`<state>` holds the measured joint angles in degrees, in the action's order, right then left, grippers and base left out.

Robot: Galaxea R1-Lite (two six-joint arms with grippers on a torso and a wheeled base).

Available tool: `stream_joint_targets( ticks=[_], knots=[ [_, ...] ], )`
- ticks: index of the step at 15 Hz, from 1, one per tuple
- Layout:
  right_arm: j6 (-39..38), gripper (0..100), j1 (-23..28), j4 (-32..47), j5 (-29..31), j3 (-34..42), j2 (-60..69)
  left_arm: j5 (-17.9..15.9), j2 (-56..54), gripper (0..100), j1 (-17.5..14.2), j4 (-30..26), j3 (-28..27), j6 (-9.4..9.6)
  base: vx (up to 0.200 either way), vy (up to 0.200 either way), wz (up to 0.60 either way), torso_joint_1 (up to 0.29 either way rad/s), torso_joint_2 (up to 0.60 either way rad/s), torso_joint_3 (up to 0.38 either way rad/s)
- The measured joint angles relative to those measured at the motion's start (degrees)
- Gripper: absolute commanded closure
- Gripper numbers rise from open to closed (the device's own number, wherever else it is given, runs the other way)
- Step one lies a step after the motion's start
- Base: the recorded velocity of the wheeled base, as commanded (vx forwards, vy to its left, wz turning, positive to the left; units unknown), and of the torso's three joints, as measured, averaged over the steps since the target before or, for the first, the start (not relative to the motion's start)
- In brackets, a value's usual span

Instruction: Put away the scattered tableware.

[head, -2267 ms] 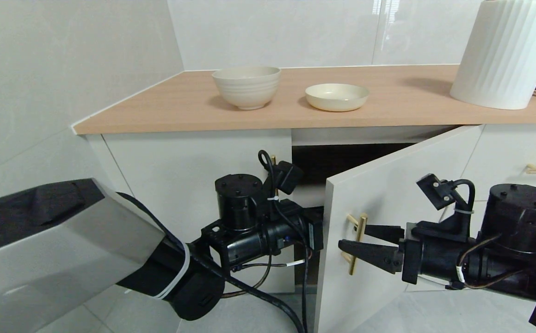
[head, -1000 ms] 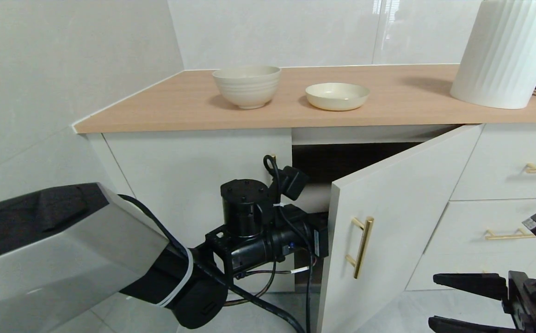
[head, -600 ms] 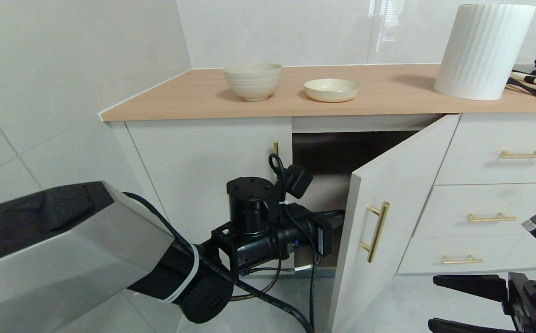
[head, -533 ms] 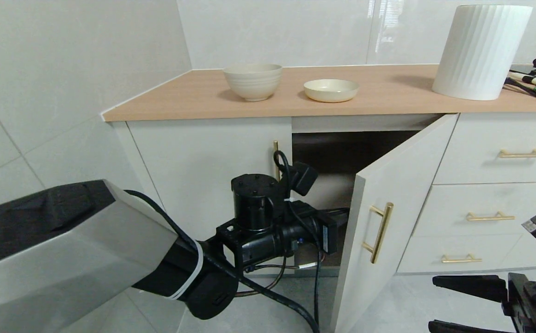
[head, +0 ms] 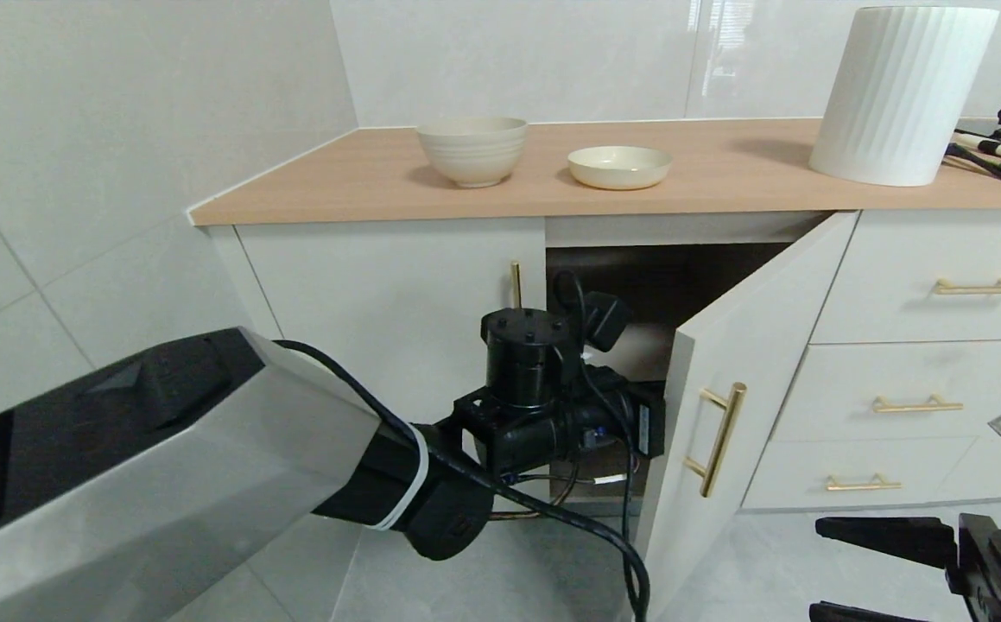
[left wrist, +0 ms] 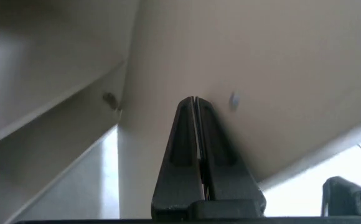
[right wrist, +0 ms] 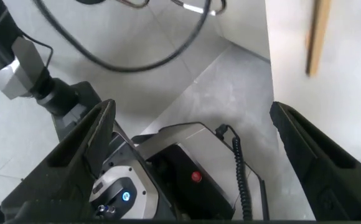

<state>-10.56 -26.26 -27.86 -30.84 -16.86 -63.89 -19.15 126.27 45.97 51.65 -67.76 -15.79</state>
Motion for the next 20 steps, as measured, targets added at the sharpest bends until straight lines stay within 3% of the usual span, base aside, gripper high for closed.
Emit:
stream_joint_targets(
  ticks=[2,5,7,10,13,16,17,20],
  knots=[
    [0.09,0,-0.2,-0.02,-1.04,0.27,1.6,0.49,-0.59,100,4.83,-1.73,-1.8,0.0,0.0,0.0,0.0,0.0,0.0,0.0],
    [0.02,0,-1.11,1.08,-9.96,1.13,6.7,1.83,-1.85,100,12.65,-4.52,-2.83,0.0,0.0,0.0,0.0,0.0,0.0,0.0],
    [0.02,0,-1.39,1.96,-11.34,1.49,9.02,4.4,-2.62,100,12.74,-4.52,-2.56,-0.06,0.0,0.0,0.0,0.0,0.0,0.0],
    [0.02,0,-1.5,2.07,-11.39,1.43,9.35,6.73,-5.22,100,8.27,-1.57,1.88,-0.11,0.0,0.0,0.0,0.0,0.0,0.0],
    [0.0,0,-1.44,2.1,-10.33,-1.39,4.83,6.92,-11.34,100,2.16,-0.11,11.08,0.0,0.0,0.0,0.0,0.0,0.0,0.0],
    [0.0,0,-1.27,2.13,-5.83,-8.87,-6.61,6.92,-19.74,100,-9.34,-0.11,22.11,1.34,0.0,0.0,0.0,0.0,0.0,0.0],
    [0.02,0,-1.02,2.16,-4.41,-12.37,-11.08,6.95,-22.16,0,-13.73,-0.11,24.73,2.29,0.0,0.0,0.0,0.0,0.0,0.0],
    [0.11,0,0.99,6.73,-2.33,-26.51,-23.17,6.9,-29.59,0,-25.44,-0.22,32.43,5.67,0.0,0.0,0.0,0.0,0.0,0.0]
  ],
)
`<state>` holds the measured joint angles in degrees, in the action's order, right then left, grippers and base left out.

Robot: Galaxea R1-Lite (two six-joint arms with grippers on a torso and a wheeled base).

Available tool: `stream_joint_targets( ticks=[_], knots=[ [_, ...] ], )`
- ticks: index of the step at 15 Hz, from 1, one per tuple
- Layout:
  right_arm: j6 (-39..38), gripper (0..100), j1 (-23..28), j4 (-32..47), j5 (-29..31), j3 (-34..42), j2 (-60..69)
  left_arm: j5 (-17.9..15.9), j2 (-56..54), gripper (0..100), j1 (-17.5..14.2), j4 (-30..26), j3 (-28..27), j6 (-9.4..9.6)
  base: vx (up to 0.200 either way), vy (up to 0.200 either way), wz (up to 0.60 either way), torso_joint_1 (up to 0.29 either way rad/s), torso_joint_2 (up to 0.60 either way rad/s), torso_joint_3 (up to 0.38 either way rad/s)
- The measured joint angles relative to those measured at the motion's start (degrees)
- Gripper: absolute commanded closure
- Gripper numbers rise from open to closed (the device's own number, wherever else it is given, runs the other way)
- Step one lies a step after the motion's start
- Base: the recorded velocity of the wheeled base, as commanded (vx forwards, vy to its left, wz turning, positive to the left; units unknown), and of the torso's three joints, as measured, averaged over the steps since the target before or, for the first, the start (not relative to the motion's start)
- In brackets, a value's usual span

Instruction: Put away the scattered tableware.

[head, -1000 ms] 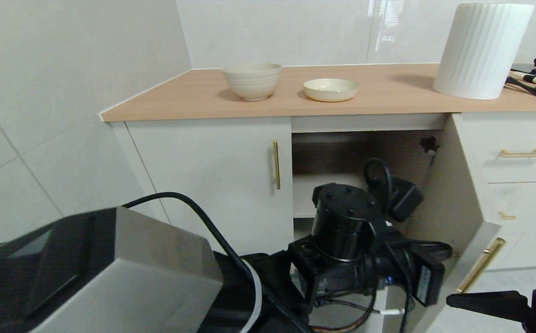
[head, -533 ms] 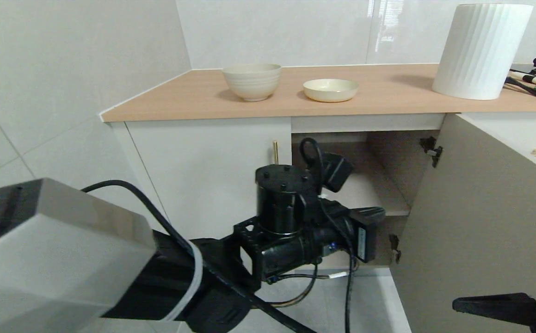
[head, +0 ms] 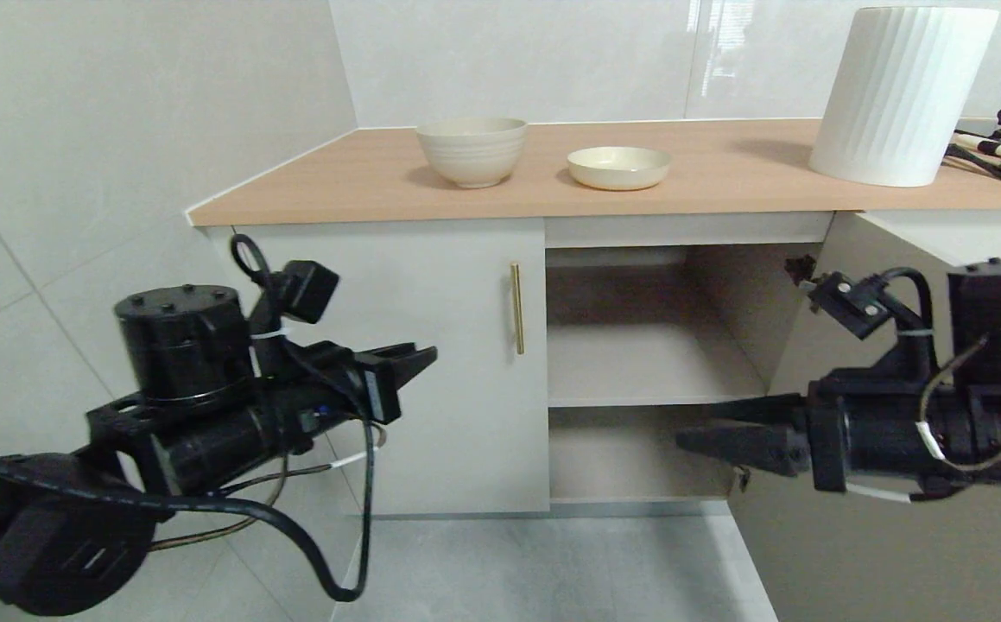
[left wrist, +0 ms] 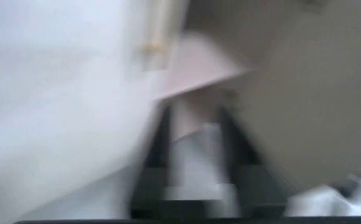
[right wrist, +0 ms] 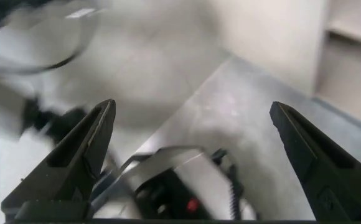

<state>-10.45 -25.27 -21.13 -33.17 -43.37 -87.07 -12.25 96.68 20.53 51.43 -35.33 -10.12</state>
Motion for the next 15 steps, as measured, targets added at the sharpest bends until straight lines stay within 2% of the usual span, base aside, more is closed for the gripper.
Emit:
stream_joint_targets(
  ticks=[2,4,5,10,12,15],
  knots=[
    [-0.11,0,1.24,6.95,3.17,-7.8,-5.19,-0.15,-3.83,0,-2.93,-0.01,3.11,1.06,0.0,0.0,0.0,0.0,0.0,0.0],
    [-0.17,0,2.56,8.87,10.46,-9.68,-9.13,-0.15,-6.56,0,-4.16,-0.26,4.19,2.22,0.0,0.0,0.0,0.0,0.0,0.0],
    [-0.26,0,3.11,8.92,11.56,-9.48,-9.92,-0.09,-7.72,0,-4.55,-1.01,4.18,2.43,0.0,0.0,0.0,0.0,0.0,0.0],
    [-0.48,0,4.02,9.17,12.46,-7.92,-5.99,0.02,-15.98,0,-4.99,-19.3,-0.34,3.12,0.0,0.0,0.0,0.0,0.0,0.0],
    [-0.46,0,3.39,9.25,12.51,-7.31,-3.91,-0.23,-18.9,0,-4.96,-23.27,-2.01,3.17,0.1,0.0,0.0,-0.001,0.0,0.001],
    [-0.37,0,2.51,9.23,12.53,-6.77,-1.46,-0.28,-21.43,0,-4.94,-24.34,-3.17,3.17,0.2,0.0,0.0,-0.001,0.0,0.01]
  ],
)
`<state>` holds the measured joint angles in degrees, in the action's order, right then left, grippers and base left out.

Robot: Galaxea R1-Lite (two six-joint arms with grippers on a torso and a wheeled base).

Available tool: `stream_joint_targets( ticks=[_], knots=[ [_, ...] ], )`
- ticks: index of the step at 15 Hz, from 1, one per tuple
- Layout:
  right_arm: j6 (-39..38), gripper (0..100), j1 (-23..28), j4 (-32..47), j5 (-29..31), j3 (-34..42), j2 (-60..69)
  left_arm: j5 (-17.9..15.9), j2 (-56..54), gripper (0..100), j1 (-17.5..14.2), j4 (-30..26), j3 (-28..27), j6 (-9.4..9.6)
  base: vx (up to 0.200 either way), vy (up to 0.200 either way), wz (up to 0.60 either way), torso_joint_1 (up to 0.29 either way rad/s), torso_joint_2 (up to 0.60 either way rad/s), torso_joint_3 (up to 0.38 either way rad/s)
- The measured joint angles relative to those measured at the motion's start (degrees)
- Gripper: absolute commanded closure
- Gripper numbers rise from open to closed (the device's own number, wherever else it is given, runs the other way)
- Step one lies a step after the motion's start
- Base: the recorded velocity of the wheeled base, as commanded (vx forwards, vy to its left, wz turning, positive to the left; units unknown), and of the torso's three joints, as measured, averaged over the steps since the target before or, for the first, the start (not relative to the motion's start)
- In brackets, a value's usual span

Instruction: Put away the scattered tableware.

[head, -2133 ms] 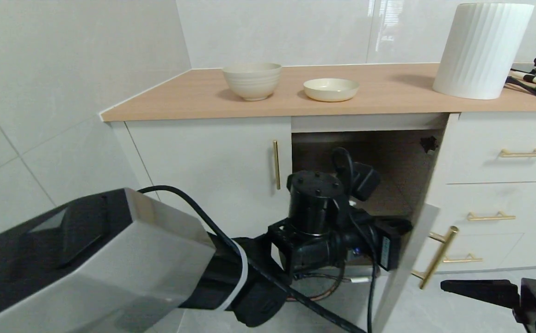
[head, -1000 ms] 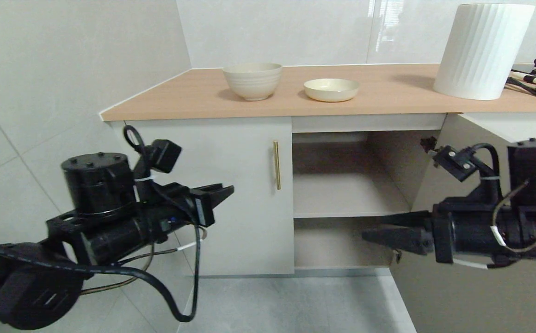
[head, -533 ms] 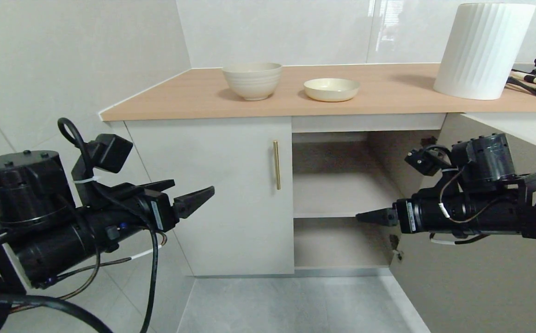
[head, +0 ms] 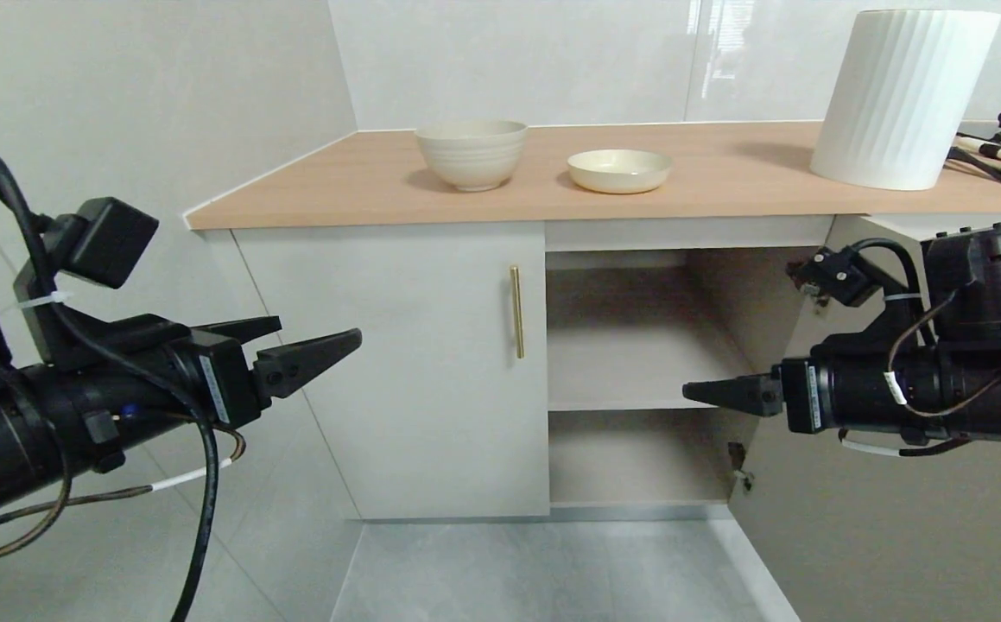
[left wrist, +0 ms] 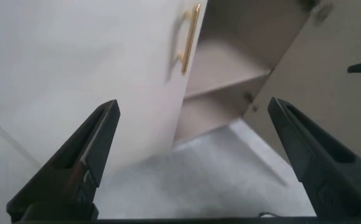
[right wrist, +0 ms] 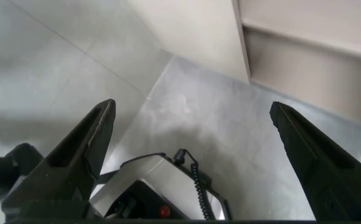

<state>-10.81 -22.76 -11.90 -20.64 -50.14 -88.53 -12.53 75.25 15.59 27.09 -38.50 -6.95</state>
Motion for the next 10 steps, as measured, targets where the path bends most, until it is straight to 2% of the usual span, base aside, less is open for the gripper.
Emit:
stream_joint_targets(
  ticks=[8,10],
  knots=[
    [0.09,0,-1.0,0.09,-0.02,0.91,2.58,0.0,-0.73,0,-0.02,-0.24,-0.26,0.02,0.2,0.0,0.0,0.004,0.0,0.001],
    [0.28,0,-1.24,-0.24,-0.35,1.85,3.25,-0.02,-0.72,0,0.0,-0.22,-0.09,0.04,0.0,0.0,0.0,0.0,0.0,0.0]
  ],
)
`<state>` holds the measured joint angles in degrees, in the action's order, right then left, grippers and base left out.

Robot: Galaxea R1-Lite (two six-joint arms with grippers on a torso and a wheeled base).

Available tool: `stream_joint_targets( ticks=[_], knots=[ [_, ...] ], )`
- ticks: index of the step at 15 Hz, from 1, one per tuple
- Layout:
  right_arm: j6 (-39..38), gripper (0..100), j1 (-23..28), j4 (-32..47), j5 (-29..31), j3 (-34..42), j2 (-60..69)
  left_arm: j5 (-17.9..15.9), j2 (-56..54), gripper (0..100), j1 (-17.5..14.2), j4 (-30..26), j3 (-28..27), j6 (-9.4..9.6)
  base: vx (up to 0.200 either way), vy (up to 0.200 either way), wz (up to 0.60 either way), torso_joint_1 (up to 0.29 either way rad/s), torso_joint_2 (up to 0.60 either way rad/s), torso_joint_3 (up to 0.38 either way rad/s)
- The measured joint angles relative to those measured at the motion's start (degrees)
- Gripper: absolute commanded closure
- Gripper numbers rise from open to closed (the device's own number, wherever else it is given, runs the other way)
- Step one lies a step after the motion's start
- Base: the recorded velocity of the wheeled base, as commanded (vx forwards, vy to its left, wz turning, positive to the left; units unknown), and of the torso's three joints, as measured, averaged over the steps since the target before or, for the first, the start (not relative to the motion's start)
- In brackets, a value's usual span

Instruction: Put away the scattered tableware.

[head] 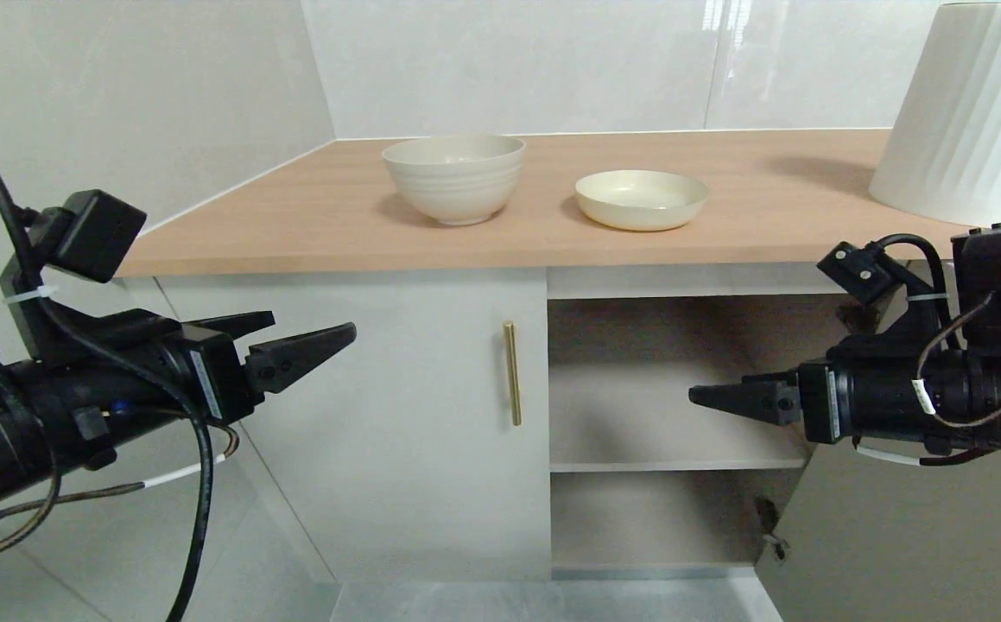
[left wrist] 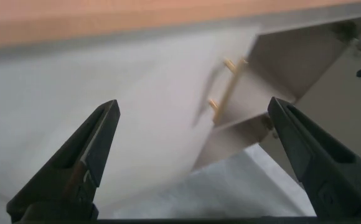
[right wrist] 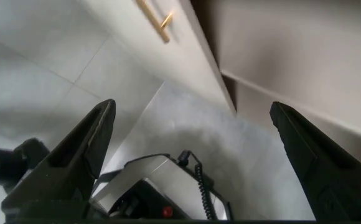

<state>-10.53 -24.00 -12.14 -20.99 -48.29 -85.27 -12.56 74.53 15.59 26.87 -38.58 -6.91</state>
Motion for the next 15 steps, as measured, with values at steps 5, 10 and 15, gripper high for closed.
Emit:
stream_joint_targets(
  ticks=[5,10,15],
  knots=[
    [5.1,0,-0.11,-3.23,-0.09,2.84,0.74,-0.02,0.07,0,-0.02,0.09,0.02,-0.06,0.0,0.0,0.0,0.0,0.0,0.0],
    [6.3,0,-0.06,-8.35,-0.09,6.01,0.96,-0.05,0.41,0,-0.05,0.22,-0.09,-0.17,0.0,0.0,0.0,0.056,-0.15,-0.12],
    [7.72,0,-0.11,-8.55,-0.11,6.45,1.07,-0.13,0.57,0,0.0,0.28,-0.09,-0.17,0.0,0.0,0.0,0.096,-0.44,-0.273]
  ],
)
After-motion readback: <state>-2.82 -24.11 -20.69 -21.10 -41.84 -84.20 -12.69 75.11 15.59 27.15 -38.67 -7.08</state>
